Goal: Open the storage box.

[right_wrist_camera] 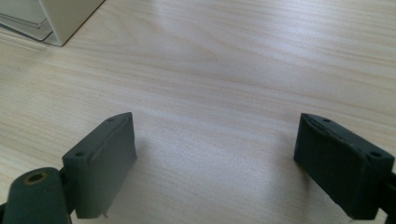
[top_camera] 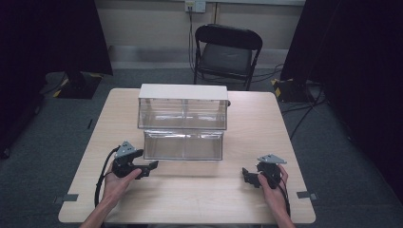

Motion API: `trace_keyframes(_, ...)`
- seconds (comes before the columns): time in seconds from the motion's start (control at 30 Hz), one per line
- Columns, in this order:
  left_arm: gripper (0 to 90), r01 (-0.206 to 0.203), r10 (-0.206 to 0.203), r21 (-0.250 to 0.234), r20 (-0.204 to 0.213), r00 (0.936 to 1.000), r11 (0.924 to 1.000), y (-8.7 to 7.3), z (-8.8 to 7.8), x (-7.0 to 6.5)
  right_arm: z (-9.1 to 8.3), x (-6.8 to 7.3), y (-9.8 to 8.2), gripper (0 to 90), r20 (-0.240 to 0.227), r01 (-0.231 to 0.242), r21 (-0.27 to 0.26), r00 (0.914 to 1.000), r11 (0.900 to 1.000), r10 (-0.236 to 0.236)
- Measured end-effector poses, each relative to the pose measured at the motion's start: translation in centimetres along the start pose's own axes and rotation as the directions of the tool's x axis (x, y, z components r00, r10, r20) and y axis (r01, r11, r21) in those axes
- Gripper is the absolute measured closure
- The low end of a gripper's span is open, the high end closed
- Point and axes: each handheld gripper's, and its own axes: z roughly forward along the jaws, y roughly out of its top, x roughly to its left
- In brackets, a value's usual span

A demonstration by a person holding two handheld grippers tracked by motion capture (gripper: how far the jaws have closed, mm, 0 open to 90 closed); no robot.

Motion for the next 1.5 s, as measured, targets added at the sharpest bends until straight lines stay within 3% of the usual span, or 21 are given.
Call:
trace_keyframes(0.93,16.3,0.004,-0.004,-0.027,-0.002,1.0000,0.9996,0.2,-0.6,-0.1,0.0,0.0,0.0,12.0,0.000,0.000,0.000,1.0000,1.000,0.000)
trace_keyframes(1.07,18.1,0.027,-0.027,-0.057,-0.009,0.9996,0.9980,0.3,-0.9,0.0,0.0,0.0,0.0,12.0,0.000,0.001,0.000,1.0000,1.000,-0.001)
trace_keyframes(1.5,18.0,0.053,-0.053,-0.067,0.008,0.9986,0.9964,0.4,-1.1,0.1,0.0,0.0,0.0,12.0,0.000,0.001,0.000,1.0000,1.000,-0.001)
